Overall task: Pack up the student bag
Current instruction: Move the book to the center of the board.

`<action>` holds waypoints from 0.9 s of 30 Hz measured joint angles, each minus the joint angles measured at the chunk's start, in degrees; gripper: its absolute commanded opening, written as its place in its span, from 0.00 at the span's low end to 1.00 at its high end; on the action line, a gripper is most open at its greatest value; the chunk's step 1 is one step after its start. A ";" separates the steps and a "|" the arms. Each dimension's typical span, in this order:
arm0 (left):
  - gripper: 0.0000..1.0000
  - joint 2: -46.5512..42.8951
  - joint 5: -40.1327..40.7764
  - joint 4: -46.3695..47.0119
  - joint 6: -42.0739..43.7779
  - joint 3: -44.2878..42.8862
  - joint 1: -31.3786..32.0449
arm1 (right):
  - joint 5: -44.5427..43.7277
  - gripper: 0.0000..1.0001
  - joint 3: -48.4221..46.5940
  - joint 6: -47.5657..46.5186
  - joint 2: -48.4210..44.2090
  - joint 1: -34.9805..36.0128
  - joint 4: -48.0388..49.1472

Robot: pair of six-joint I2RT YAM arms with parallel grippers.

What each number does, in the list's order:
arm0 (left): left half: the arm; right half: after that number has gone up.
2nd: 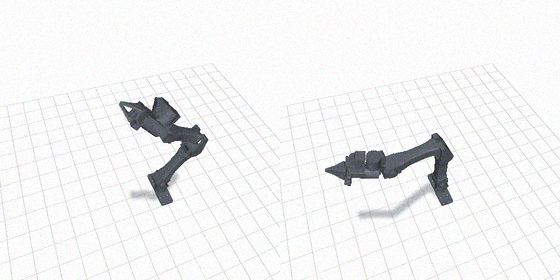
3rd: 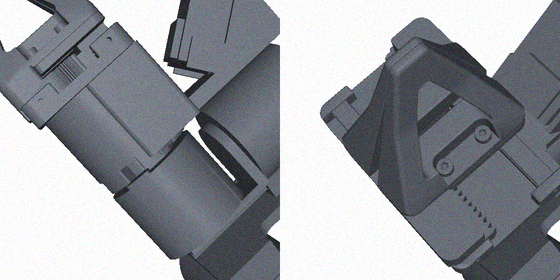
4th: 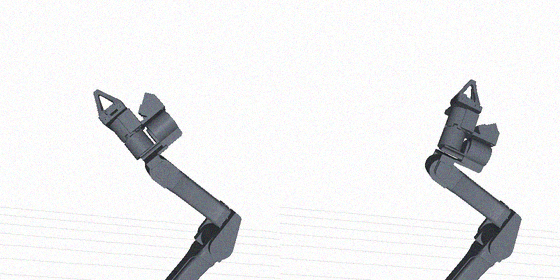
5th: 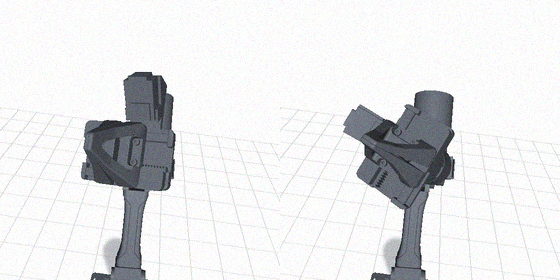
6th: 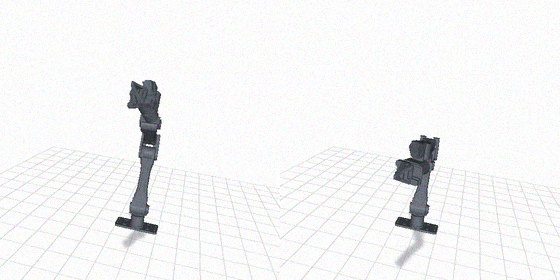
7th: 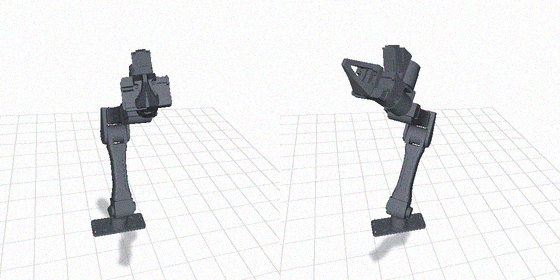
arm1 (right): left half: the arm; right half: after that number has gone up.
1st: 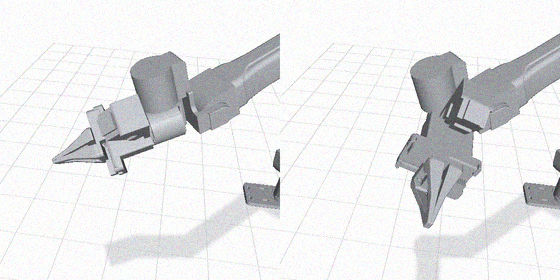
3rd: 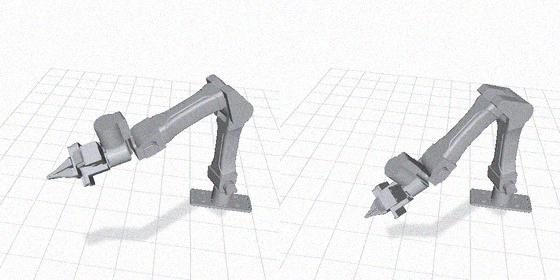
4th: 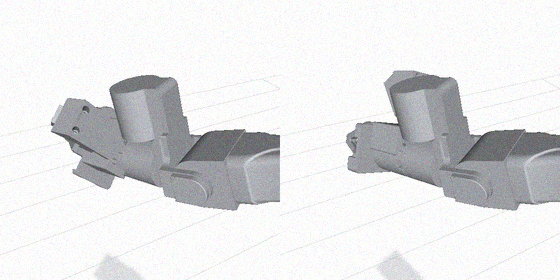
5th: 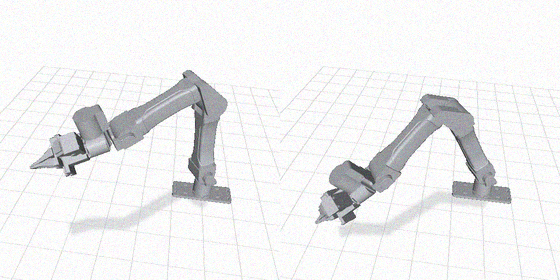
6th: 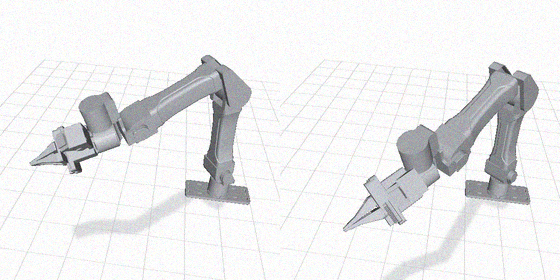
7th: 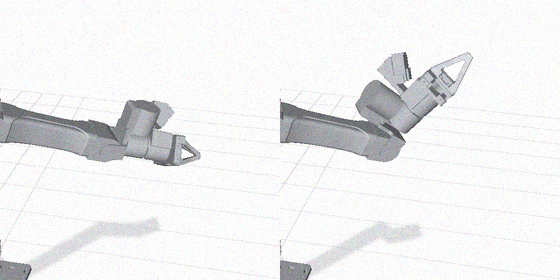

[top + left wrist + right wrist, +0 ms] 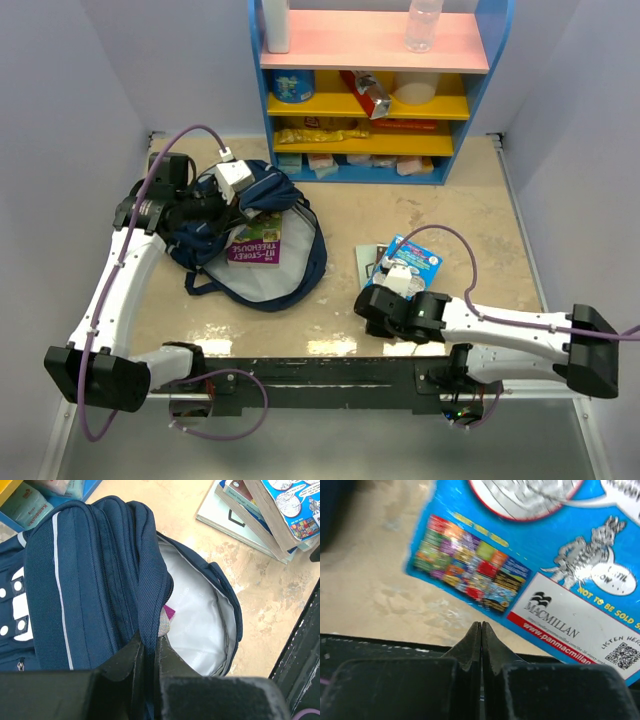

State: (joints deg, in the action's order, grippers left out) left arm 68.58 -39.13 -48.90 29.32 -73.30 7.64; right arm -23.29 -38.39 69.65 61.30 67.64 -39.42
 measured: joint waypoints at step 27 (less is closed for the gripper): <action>0.00 0.09 0.07 -0.07 1.55 0.07 0.00 | -16.65 0.00 -4.13 20.00 25.42 0.59 0.72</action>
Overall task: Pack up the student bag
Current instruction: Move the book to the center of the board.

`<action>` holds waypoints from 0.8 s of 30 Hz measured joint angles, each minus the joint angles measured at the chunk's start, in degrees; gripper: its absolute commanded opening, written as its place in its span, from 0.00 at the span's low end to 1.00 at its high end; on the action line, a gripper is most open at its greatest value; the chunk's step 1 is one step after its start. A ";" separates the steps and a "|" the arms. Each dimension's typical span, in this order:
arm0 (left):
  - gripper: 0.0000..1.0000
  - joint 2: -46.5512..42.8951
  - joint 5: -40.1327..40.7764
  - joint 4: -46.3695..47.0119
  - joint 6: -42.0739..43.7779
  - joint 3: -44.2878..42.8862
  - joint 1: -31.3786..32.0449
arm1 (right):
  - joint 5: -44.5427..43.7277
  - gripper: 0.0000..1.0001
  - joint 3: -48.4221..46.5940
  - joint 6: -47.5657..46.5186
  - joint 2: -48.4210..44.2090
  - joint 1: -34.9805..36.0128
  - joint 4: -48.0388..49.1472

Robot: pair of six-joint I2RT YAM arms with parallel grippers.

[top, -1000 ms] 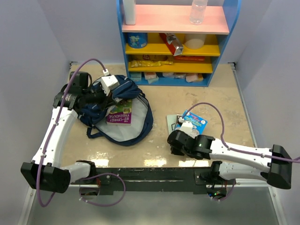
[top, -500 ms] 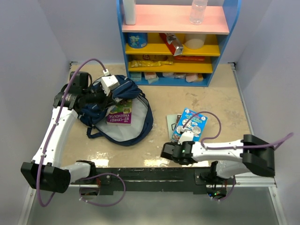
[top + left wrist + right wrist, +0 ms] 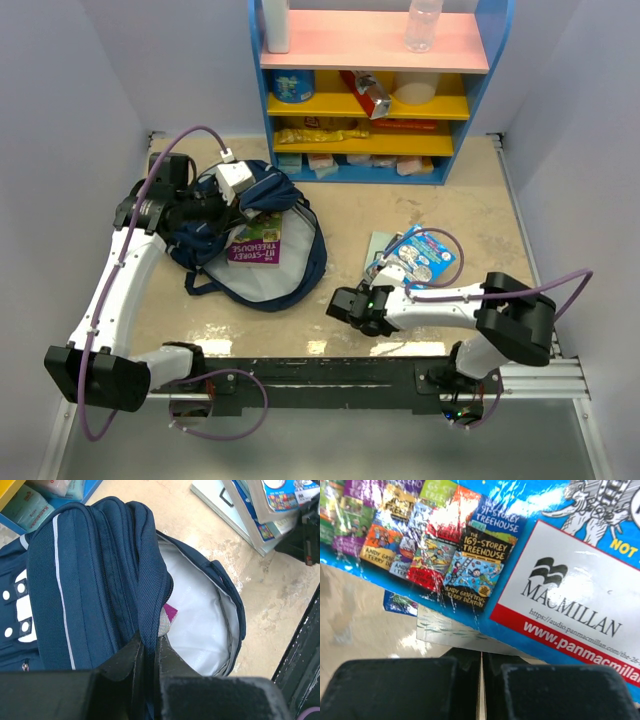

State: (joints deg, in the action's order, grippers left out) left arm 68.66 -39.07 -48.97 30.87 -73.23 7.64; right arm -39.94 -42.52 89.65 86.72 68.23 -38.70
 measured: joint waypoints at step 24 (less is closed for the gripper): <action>0.00 0.00 -0.20 -0.55 1.22 0.00 0.00 | 16.74 0.99 -7.56 -20.55 -29.40 -24.83 6.82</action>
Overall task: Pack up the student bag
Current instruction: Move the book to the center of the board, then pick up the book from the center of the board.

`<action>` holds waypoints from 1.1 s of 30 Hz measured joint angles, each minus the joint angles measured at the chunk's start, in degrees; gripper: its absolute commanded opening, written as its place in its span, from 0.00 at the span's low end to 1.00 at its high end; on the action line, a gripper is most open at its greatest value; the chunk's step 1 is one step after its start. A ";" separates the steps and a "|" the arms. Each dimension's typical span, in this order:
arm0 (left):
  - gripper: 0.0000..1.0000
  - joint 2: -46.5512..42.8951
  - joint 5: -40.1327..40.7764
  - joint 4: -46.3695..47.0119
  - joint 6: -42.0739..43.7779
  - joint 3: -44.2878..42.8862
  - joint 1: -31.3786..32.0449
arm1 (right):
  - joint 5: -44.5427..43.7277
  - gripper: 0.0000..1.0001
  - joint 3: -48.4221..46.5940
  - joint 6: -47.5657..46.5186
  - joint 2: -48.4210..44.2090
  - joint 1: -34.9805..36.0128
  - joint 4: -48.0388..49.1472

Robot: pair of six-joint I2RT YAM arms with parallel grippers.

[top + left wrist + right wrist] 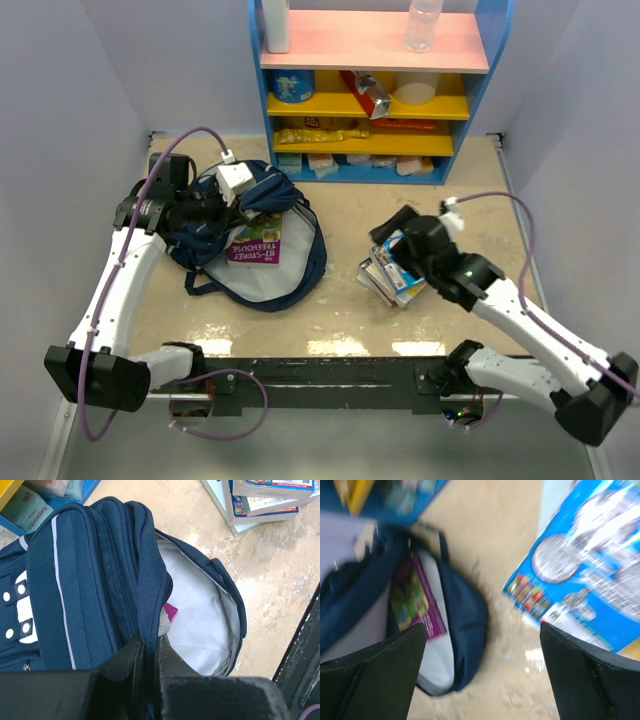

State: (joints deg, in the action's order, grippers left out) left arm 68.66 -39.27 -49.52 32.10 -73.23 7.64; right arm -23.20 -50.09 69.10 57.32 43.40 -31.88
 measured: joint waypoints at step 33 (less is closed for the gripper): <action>0.00 0.00 -0.81 -1.25 1.62 0.02 -0.02 | -6.19 0.99 12.87 10.36 -7.98 -28.41 -10.29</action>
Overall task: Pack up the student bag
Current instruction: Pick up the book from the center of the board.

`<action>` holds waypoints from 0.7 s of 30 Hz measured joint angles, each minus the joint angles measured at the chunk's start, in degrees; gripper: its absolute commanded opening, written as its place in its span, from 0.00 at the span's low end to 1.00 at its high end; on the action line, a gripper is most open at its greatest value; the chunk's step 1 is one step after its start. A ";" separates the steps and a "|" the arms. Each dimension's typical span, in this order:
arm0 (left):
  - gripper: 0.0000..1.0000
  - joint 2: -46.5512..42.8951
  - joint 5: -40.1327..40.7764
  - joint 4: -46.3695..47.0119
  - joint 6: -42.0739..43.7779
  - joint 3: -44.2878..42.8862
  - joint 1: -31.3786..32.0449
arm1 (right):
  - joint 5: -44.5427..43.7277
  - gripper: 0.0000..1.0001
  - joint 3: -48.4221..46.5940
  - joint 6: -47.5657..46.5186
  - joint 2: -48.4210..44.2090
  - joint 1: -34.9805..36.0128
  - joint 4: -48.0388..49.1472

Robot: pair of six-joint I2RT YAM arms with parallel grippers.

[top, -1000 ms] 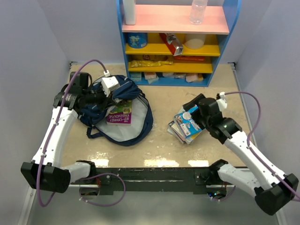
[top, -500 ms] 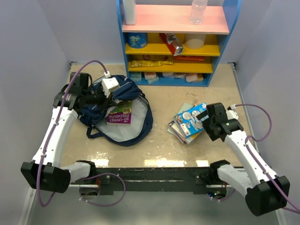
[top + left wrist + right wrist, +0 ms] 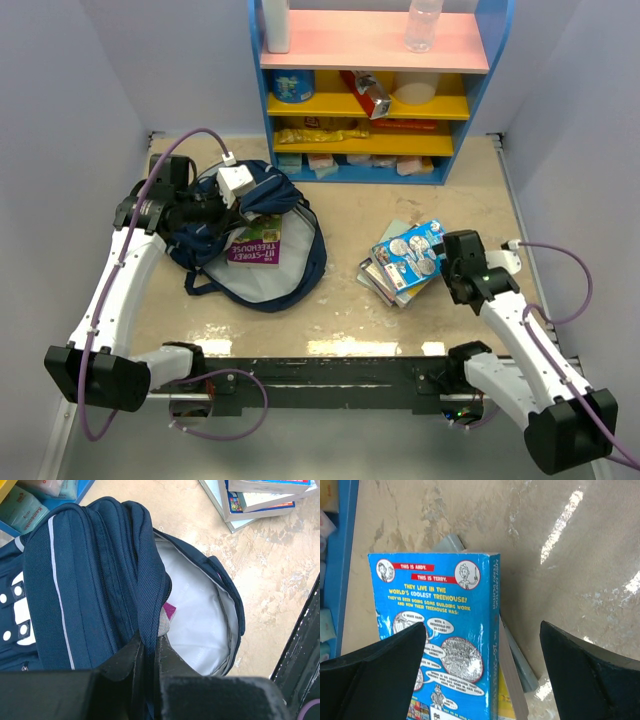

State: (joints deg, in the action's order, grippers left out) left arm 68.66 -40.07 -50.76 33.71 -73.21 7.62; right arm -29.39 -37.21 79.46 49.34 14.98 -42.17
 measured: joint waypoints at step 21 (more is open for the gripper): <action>0.00 -0.42 -0.24 -0.79 0.52 1.05 -0.04 | -5.11 0.52 4.79 5.40 9.73 -0.26 16.41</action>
State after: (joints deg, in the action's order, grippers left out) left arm 68.25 -40.32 -51.55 34.24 -72.16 7.57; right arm -34.50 -32.42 84.86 59.07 14.72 -25.76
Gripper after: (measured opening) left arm 0.090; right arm 0.688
